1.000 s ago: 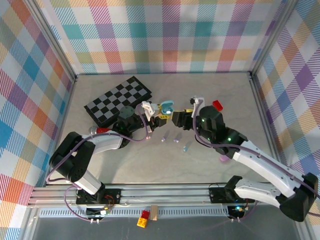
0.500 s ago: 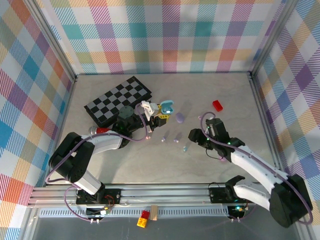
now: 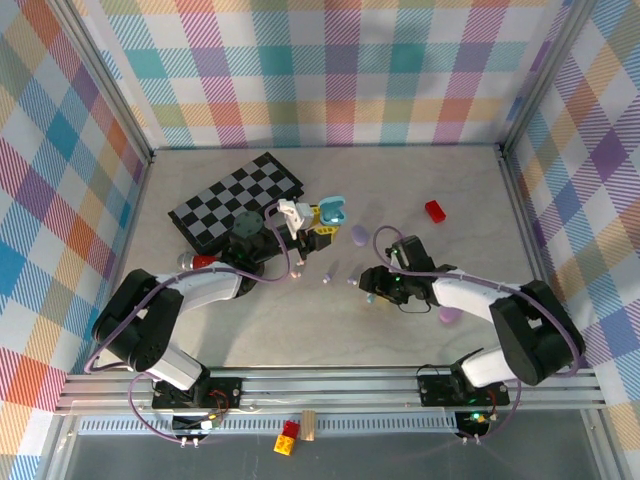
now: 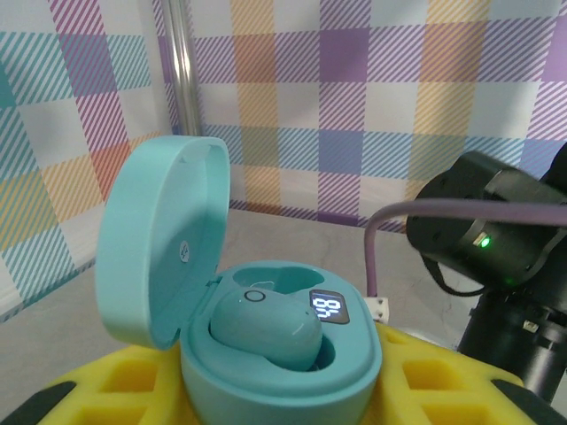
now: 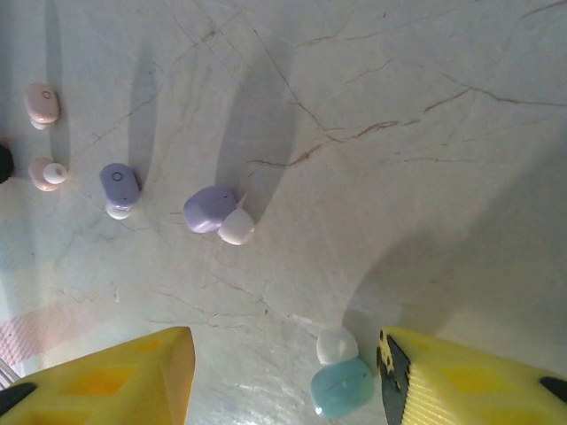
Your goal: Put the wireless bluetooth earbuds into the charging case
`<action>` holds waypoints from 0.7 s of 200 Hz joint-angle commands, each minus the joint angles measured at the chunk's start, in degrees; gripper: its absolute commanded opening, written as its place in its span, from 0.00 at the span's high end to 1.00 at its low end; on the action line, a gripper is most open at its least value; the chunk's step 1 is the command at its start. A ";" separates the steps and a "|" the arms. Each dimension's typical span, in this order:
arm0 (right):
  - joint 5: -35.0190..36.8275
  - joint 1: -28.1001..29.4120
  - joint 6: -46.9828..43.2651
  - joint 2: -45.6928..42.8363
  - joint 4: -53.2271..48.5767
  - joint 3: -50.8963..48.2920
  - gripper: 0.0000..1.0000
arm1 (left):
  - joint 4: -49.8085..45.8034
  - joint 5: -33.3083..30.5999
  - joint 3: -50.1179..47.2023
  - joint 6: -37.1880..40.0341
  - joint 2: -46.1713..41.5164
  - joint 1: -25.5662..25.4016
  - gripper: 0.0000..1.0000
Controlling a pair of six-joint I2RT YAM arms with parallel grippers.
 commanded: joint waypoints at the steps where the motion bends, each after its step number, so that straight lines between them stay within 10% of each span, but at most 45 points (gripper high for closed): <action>1: -1.84 0.77 -2.30 1.25 2.12 1.30 0.44 | 2.21 1.50 -0.87 -0.84 -1.88 0.64 0.62; 140: 1.01 10.44 1.47 -1.27 -1.14 -0.97 0.46 | 9.32 1.55 -0.96 -5.15 0.31 2.48 0.62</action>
